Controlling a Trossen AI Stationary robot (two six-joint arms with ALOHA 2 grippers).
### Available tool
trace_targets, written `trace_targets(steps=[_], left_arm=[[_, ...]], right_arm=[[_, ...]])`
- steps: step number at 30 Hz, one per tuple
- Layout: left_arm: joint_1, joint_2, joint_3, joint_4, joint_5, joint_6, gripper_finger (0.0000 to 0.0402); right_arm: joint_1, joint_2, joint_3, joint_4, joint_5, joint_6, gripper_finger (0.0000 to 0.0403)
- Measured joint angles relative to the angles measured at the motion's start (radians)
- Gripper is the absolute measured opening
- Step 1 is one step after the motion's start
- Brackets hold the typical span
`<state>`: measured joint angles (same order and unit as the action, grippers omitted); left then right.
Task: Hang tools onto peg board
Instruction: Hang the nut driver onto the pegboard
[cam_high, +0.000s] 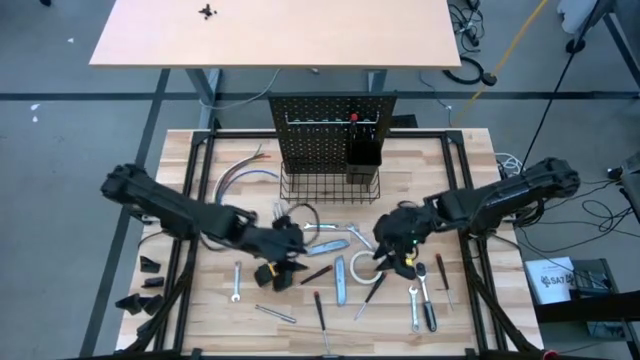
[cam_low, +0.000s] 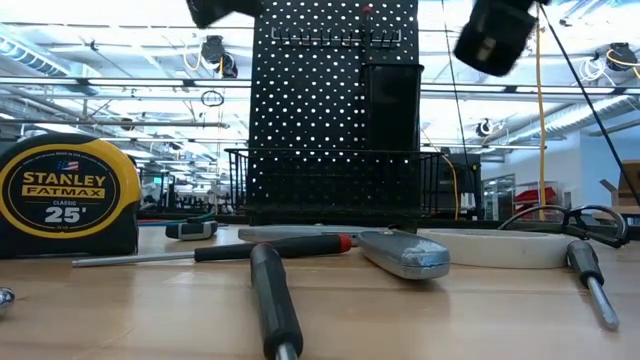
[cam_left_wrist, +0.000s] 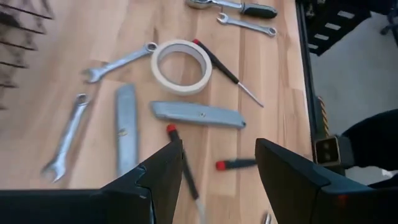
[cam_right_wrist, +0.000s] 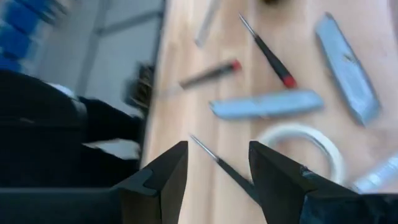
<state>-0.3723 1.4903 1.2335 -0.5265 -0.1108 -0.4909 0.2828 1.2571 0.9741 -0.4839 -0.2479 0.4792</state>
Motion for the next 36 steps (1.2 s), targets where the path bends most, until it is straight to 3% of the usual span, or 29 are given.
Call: trace_targets(steps=[10,23,36], left_arm=[[-0.003,0.233,0.000,0.093,-0.058,-0.027,0.0205],[-0.004,0.402,-0.001,0.108,-0.062,-0.027,0.0205],[-0.004,0.482,-0.001,0.119,-0.064,-0.027,0.0199]], right_arm=[[0.133,-0.011,0.000,-0.054,0.321,-0.079,0.0164],[0.132,-0.011,-0.002,-0.065,0.486,0.015,0.0164],[0.132,-0.011,-0.044,-0.057,0.545,0.131,0.0164]])
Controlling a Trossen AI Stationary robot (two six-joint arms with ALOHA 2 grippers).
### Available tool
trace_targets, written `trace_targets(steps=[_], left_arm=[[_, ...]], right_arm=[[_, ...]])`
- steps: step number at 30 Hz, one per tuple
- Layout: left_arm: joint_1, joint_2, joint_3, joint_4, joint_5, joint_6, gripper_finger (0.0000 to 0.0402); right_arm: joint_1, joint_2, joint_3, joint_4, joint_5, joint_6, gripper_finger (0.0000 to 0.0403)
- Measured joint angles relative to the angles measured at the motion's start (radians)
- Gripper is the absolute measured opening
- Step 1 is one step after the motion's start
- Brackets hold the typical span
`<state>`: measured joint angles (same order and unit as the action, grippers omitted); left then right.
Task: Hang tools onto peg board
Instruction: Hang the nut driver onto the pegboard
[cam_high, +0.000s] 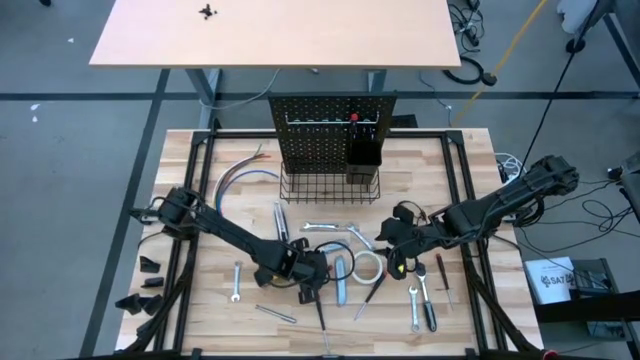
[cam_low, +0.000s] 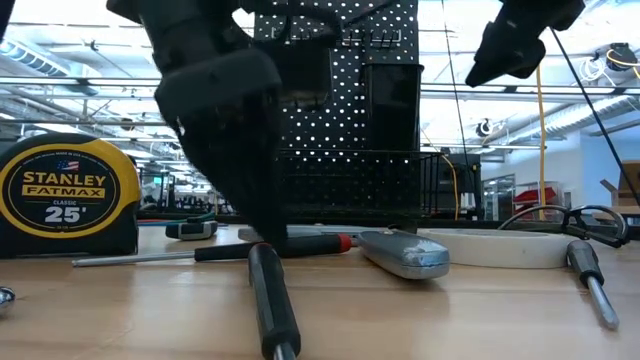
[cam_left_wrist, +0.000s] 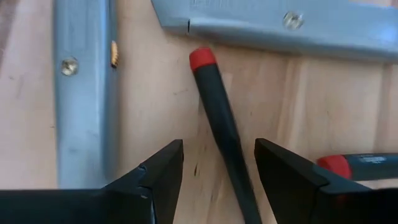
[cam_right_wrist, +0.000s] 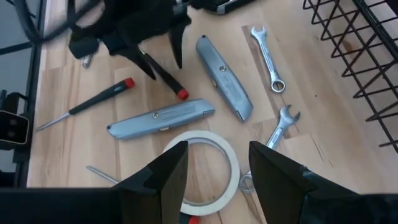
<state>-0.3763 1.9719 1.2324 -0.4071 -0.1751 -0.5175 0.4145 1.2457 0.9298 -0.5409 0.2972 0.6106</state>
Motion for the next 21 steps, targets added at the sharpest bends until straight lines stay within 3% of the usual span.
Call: trace_targets(steps=[7,18,21], left_arm=[[-0.012,0.027,0.004,0.010,-0.028,0.001,0.0156],[-0.011,0.029,0.002,0.043,-0.015,0.056,0.0032],[-0.010,0.024,0.001,0.046,-0.015,0.062,0.0024]], right_arm=[[0.000,0.000,0.000,-0.002,0.032,0.018,0.0164],[0.000,0.000,0.000,-0.002,0.044,0.045,0.0164],[0.000,-0.002,0.000,-0.003,0.043,0.059,0.0164]])
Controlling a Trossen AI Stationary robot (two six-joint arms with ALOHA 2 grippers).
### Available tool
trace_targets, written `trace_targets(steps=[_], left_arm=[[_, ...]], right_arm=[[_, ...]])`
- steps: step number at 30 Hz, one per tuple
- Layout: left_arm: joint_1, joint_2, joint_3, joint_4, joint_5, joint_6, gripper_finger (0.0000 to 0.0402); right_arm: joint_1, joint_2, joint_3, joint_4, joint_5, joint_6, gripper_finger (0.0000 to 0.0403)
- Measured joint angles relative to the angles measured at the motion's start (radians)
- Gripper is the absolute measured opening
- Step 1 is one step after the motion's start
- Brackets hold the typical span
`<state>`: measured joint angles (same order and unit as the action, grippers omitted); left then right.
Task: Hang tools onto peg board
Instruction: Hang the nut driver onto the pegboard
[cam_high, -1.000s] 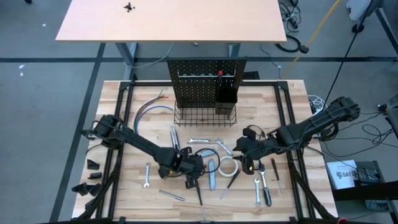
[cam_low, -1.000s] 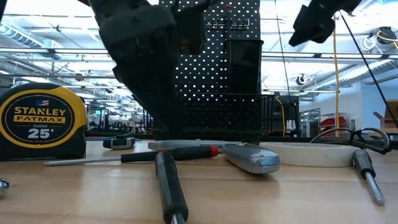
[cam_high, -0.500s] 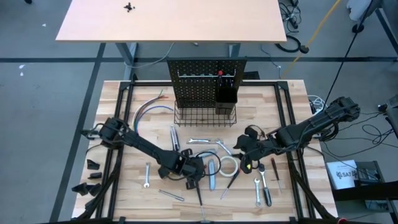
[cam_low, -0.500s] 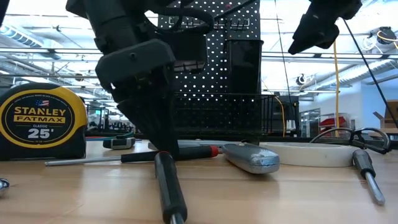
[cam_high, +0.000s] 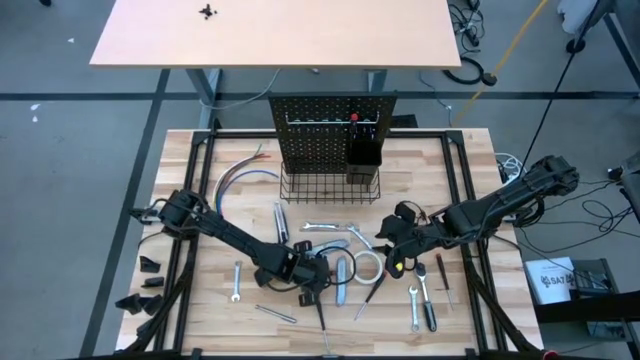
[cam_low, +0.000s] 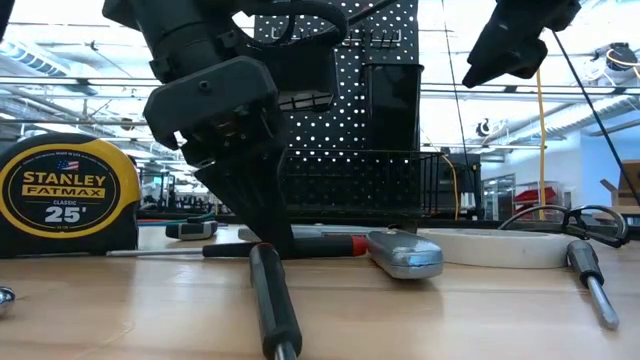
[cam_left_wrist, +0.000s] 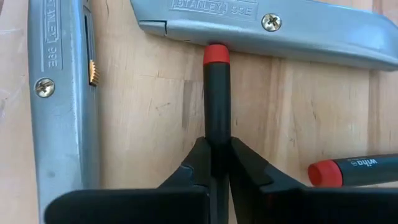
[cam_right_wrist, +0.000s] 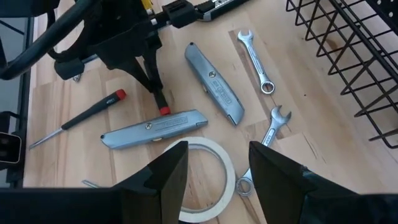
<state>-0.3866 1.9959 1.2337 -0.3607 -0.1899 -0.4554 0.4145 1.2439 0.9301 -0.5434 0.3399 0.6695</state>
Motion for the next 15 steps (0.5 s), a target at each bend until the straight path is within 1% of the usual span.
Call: trace_targets(steps=[4,6,11,15], left_arm=[[0.001,-0.030,-0.004,-0.008,-0.001,0.012,0.0024],[0.003,-0.059,-0.004,-0.005,-0.017,0.025,0.0024],[0.012,-0.156,-0.004,-0.038,-0.075,0.037,0.0024],[0.025,-0.272,-0.003,-0.044,-0.128,0.047,0.0024]], right_arm=[[0.000,-0.025,0.000,0.000,-0.002,0.004,0.0164],[0.000,-0.047,0.000,0.000,-0.002,0.005,0.0164],[0.000,-0.115,0.000,0.000,-0.001,0.007,0.0164],[0.000,-0.181,0.001,0.001,-0.001,0.004,0.0164]])
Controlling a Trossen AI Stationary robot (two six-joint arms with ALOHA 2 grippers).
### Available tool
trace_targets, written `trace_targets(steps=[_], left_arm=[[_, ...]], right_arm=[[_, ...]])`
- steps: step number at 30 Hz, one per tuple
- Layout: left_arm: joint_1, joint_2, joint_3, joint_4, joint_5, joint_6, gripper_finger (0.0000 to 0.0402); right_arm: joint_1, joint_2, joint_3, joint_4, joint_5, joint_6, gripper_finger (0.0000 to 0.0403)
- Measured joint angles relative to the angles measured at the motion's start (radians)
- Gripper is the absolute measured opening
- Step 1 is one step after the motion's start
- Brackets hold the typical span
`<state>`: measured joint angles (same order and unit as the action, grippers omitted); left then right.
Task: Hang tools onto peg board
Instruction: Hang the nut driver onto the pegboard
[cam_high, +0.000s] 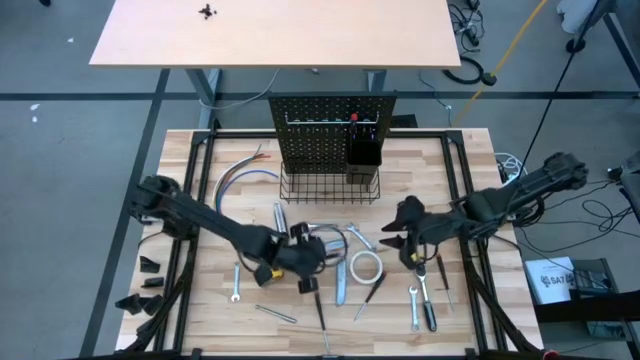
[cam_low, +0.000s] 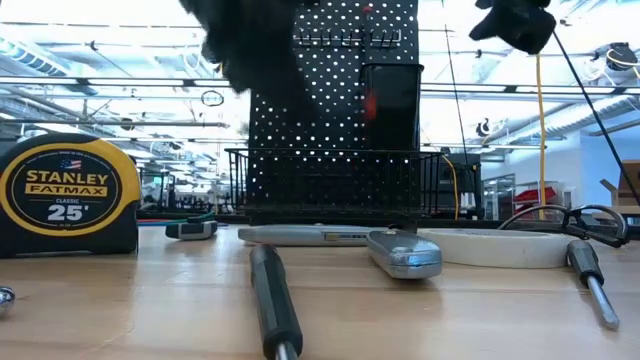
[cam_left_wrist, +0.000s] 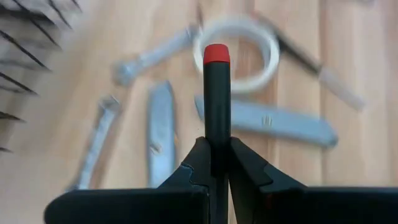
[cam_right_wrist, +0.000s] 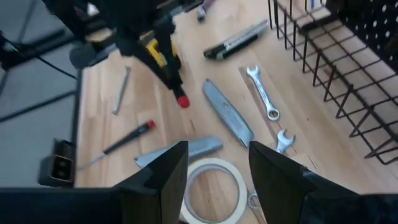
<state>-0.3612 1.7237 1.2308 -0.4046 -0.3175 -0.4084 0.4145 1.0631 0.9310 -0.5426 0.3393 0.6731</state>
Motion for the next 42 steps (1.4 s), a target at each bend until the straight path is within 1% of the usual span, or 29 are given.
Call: trace_targets(steps=[3,6,9,14,18,22,26,29,31,33,36,39,42], left_arm=[[0.009,-0.091,0.000,-0.001,-0.035,0.007,0.0024],[0.013,-0.190,0.000,0.005,-0.084,0.014,0.0023],[0.014,-0.281,0.001,0.021,-0.132,0.046,0.0023],[0.019,-0.409,0.001,0.103,-0.194,0.118,0.0023],[0.032,-0.486,0.002,0.185,-0.215,0.207,0.0023],[0.046,-0.552,0.002,0.228,-0.215,0.317,0.0023],[0.075,-0.623,0.002,0.233,-0.185,0.413,0.0023],[0.113,-0.660,0.002,0.273,-0.134,0.425,0.0023],[0.139,-0.664,0.002,0.322,-0.096,0.425,0.0023],[0.158,-0.653,0.002,0.383,-0.047,0.422,0.0023],[0.172,-0.619,0.002,0.498,0.029,0.427,0.0023],[0.172,-0.578,0.002,0.616,0.048,0.453,0.0023],[0.173,-0.541,0.002,0.731,0.075,0.475,0.0023]], right_arm=[[0.000,-0.049,0.000,0.012,0.001,-0.006,0.0164],[0.000,-0.094,0.000,0.059,0.002,-0.044,0.0164],[0.000,-0.130,0.000,0.149,0.002,-0.106,0.0164],[-0.001,-0.168,0.001,0.318,-0.005,-0.233,0.0164],[-0.014,-0.159,0.054,0.382,-0.005,-0.338,0.0164],[-0.044,-0.109,0.138,0.414,0.001,-0.432,0.0164],[-0.083,-0.023,0.230,0.430,0.010,-0.489,0.0164],[-0.116,0.047,0.271,0.475,0.005,-0.540,0.0164],[-0.142,0.090,0.296,0.511,-0.002,-0.564,0.0164],[-0.169,0.126,0.319,0.552,-0.007,-0.578,0.0164],[-0.212,0.182,0.353,0.623,-0.066,-0.598,0.0164],[-0.244,0.238,0.390,0.674,-0.123,-0.613,0.0164],[-0.260,0.284,0.427,0.699,-0.137,-0.610,0.0164]])
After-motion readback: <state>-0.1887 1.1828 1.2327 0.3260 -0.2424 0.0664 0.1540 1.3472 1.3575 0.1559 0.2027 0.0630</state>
